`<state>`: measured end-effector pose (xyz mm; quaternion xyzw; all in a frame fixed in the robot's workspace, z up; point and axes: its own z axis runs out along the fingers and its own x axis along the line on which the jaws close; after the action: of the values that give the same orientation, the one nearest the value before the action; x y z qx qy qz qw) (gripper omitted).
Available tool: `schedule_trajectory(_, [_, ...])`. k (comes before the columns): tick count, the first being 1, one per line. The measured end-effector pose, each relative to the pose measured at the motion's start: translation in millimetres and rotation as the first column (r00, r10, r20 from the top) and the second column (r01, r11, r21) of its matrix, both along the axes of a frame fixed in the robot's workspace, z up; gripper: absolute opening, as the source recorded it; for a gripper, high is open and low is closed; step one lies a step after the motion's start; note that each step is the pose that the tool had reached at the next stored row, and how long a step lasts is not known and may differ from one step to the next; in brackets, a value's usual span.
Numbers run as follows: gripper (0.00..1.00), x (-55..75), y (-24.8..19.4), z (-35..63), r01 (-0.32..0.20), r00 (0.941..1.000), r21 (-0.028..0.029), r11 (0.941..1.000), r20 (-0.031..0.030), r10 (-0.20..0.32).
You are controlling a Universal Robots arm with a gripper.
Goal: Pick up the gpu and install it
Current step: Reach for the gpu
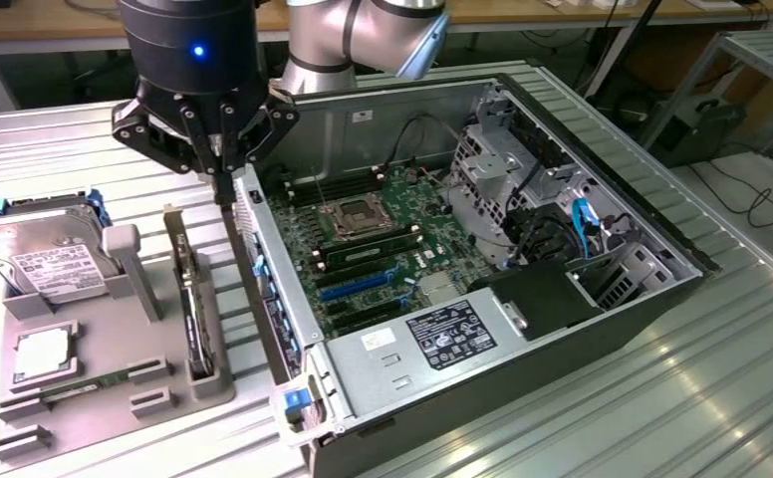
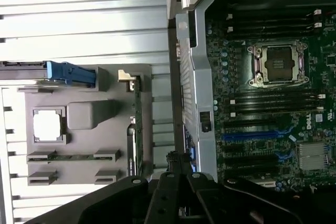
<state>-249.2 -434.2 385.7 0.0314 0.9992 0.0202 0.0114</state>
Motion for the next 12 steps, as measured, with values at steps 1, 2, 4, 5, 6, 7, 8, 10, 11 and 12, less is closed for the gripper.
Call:
schedule_trajectory(1, [0.11,-2.6,-0.3,-0.3,0.000,1.0000,0.0000,1.0000,0.0000,0.000])
schedule_trajectory(2, [0.11,-4.3,-0.4,-0.6,0.000,1.0000,0.0001,1.0000,0.0000,0.000])
schedule_trajectory(4, [0.11,-8.3,-0.8,-0.9,-0.001,1.0000,0.0000,1.0000,-0.0009,0.001])
schedule_trajectory(5, [0.11,-10.3,-1.0,-1.1,-0.001,1.0000,0.0000,1.0000,-0.0014,0.001])
schedule_trajectory(6, [0.11,-12.8,-1.2,-1.4,-0.001,1.0000,0.0000,1.0000,-0.0019,0.001])
schedule_trajectory(7, [0.11,-15.6,-1.4,-1.7,-0.001,1.0000,0.0000,1.0000,-0.0025,0.001])
schedule_trajectory(8, [0.11,-18.2,-1.6,-2.0,-0.002,1.0000,0.0000,1.0000,-0.0028,0.002])
schedule_trajectory(10, [0.11,-23.4,-2.1,-2.5,-0.002,1.0000,0.0000,1.0000,-0.0028,0.002])
schedule_trajectory(11, [0.11,-31.3,-2.5,-3.1,-0.004,1.0000,0.0001,1.0000,-0.0028,0.004])
schedule_trajectory(12, [0.11,-36.0,-2.6,-3.4,-0.006,1.0000,0.0001,1.0000,-0.0029,0.006])
